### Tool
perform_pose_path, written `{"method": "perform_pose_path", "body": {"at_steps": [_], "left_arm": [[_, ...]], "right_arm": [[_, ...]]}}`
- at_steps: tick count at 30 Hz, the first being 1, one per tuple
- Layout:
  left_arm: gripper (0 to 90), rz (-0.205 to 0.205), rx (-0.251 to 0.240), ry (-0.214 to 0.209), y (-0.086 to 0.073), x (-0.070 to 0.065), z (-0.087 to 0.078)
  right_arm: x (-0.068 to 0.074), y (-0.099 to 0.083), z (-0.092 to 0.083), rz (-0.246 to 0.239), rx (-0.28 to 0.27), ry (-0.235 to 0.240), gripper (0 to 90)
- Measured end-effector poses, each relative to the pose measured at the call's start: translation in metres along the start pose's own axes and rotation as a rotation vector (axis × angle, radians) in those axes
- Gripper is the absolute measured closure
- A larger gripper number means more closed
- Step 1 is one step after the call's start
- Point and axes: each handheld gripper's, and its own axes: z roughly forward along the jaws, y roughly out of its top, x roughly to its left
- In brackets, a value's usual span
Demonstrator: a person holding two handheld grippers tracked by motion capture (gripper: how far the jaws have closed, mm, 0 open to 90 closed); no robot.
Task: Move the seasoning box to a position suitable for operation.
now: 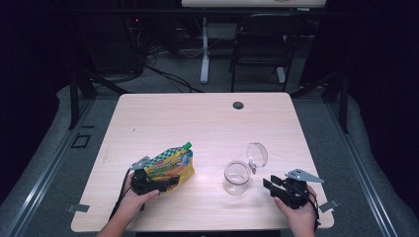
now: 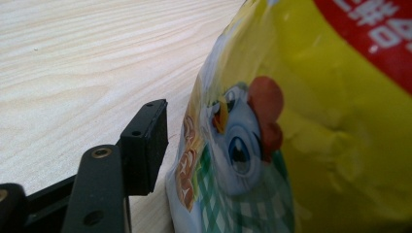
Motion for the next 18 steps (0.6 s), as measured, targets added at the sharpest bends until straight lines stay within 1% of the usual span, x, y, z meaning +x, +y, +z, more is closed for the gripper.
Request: {"method": "perform_pose_path", "body": {"at_steps": [4,9,18], "left_arm": [[40.0,0.009,-0.001,0.0,0.0002,-0.0007,0.0004],[43.7,0.019,-0.005,-0.008,0.0001,-0.0026,0.0013],[49.2,0.038,-0.003,-0.004,0.0002,-0.008,0.0024]], "right_arm": [[0.0,0.0,0.0,-0.001,0.0,0.0,61.4],[0.0,0.0001,0.0004,-0.002,0.003,-0.001,61.4],[-0.0002,0.0002,0.0009,-0.005,0.006,-0.003,61.4]]}}
